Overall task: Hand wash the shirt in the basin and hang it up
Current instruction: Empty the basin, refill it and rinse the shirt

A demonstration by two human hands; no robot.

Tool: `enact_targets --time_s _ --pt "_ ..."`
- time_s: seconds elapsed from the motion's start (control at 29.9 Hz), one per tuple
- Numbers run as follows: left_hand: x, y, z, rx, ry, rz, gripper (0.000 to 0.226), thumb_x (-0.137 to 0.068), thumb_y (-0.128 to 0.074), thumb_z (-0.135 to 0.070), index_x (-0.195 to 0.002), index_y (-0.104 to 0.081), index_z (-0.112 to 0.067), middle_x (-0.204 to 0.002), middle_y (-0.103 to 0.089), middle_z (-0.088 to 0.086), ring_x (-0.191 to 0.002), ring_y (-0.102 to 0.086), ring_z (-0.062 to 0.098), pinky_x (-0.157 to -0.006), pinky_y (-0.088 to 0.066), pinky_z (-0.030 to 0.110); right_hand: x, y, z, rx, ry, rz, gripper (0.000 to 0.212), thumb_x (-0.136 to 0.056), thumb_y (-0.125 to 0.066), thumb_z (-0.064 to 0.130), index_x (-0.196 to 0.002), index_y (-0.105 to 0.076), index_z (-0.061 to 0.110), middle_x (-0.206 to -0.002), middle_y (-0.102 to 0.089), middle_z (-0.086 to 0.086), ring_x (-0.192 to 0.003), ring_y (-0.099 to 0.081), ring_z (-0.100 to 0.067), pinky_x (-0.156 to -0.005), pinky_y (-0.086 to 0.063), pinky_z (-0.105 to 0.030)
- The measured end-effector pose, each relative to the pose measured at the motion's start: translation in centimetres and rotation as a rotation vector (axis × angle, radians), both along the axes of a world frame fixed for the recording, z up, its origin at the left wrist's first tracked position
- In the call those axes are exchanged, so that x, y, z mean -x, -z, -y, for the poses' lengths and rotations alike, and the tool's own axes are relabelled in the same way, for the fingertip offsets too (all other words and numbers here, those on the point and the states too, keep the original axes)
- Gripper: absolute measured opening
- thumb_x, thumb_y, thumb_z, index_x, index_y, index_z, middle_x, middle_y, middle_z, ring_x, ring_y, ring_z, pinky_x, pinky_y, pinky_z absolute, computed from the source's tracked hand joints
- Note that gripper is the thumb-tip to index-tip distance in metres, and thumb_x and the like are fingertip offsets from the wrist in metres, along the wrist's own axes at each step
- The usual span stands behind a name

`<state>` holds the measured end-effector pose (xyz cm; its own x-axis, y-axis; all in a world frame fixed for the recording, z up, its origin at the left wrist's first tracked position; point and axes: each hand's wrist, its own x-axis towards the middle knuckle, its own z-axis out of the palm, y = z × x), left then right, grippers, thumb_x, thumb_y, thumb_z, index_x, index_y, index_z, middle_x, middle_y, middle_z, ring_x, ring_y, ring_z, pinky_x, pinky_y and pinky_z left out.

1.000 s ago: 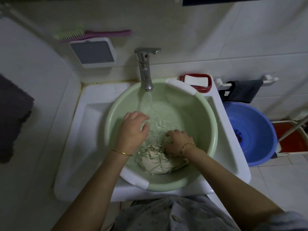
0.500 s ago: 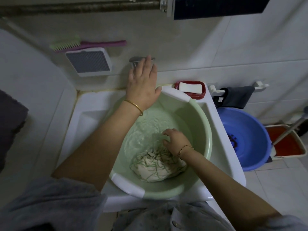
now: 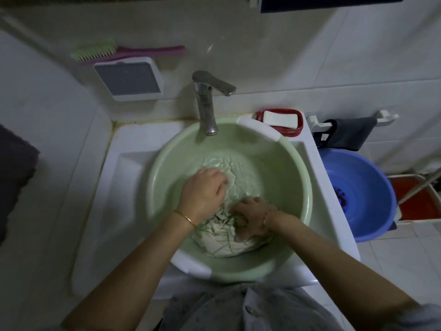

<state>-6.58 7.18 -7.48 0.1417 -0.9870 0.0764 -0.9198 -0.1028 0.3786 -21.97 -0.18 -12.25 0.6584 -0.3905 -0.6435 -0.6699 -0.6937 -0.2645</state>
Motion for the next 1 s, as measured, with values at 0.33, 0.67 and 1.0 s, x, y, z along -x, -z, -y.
enact_targets --time_s 0.33,0.67,1.0 --pt "-1.0 5.6 -2.7 -0.491 -0.217 -0.213 0.042 -0.088 -0.057 -0.044 -0.124 -0.052 -0.023 -0.115 -0.062 0.009 -0.103 -0.058 0.029 -0.085 -0.047 0.033 -3.0 -0.3 2.2 0.064 0.309 0.128 0.031 -0.093 -0.047 0.038 -0.113 -0.054 0.015 -0.119 -0.059 -0.010 -0.107 -0.056 -0.031 -0.085 -0.044 -0.034" --pt "-1.3 4.9 -1.2 -0.194 -0.336 -0.011 0.041 -0.090 -0.038 -0.047 -0.116 -0.051 -0.019 -0.109 -0.059 0.016 -0.104 -0.055 0.036 -0.091 -0.044 0.042 -1.4 -2.0 2.7 0.252 0.478 0.177 0.049 -0.095 -0.041 0.048 -0.137 -0.031 0.024 -0.137 -0.036 -0.014 -0.117 -0.042 -0.036 -0.089 -0.043 -0.044" --pt "0.5 7.4 -0.9 -0.707 -0.464 -0.305 0.063 -0.093 -0.048 -0.046 -0.146 -0.013 -0.042 -0.153 -0.011 0.018 -0.133 -0.032 0.041 -0.109 -0.031 0.039 -3.4 2.0 1.1 0.439 0.117 -0.043 0.074 -0.098 -0.034 0.045 -0.147 0.020 0.032 -0.156 0.015 -0.014 -0.135 -0.015 -0.050 -0.084 -0.052 -0.047"
